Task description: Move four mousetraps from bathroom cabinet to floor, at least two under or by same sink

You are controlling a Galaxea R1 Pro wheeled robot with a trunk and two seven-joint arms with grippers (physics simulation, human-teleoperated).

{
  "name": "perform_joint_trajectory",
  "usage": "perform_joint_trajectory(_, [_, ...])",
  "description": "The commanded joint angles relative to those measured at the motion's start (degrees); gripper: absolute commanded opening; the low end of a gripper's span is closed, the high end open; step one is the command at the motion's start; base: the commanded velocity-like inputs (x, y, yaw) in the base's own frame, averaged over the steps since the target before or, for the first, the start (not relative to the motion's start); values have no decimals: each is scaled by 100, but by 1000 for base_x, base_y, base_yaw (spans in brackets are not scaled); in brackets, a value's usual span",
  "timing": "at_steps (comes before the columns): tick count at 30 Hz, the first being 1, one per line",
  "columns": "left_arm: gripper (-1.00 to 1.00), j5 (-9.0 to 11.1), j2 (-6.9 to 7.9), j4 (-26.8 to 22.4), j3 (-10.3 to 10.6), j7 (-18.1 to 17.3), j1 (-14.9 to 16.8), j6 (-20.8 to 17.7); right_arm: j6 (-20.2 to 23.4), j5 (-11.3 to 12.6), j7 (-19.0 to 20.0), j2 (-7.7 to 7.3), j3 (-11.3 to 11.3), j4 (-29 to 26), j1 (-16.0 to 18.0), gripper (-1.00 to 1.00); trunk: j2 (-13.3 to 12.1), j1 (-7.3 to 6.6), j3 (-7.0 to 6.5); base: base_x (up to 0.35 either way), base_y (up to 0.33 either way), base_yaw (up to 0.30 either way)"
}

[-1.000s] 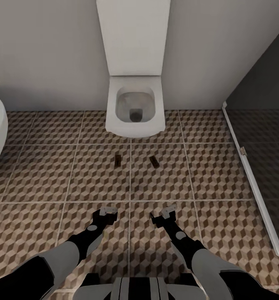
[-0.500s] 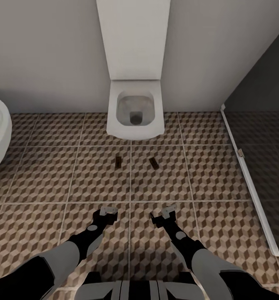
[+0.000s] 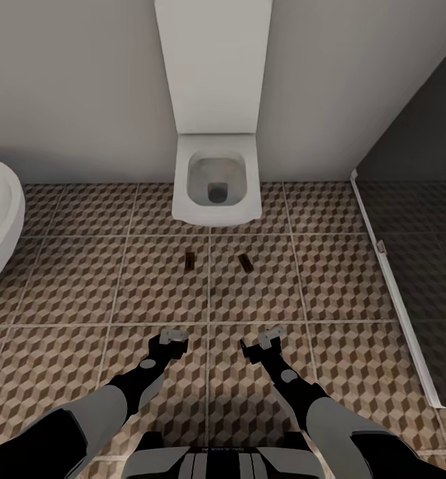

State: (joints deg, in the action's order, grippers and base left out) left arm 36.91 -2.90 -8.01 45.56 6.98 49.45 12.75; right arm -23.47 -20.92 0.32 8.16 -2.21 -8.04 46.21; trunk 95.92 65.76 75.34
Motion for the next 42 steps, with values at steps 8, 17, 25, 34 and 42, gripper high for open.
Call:
perform_joint_trajectory(8, [100, 26, 0, 1, 49, 32, 3, 17, -17, -29, 6, 1, -25, 4, 2, 100, -321, -176, -142, 0, 0, 0])
perform_joint_trajectory(17, [100, 26, 0, 1, 49, 32, 3, 17, -17, -34, 11, 1, -25, 4, 2, 100, -682, -374, -304, 0, 0, 0])
perform_joint_trajectory(25, [100, 26, 0, 6, 49, 32, 2, 17, -12, -35, 18, -3, -25, 4, 2, 100, -1003, -550, -447, 0, 0, 0])
perform_joint_trajectory(34, [100, 23, 0, 8, 49, 32, 2, 17, -15, -35, 22, -9, -25, 4, 2, 100, -1364, -748, -609, 0, 0, 0])
perform_joint_trajectory(42, [100, 18, 0, 2, 49, 32, 3, 17, -17, -34, 96, -56, -25, 11, -34, 100, -1685, -923, -753, 0, 0, 0])
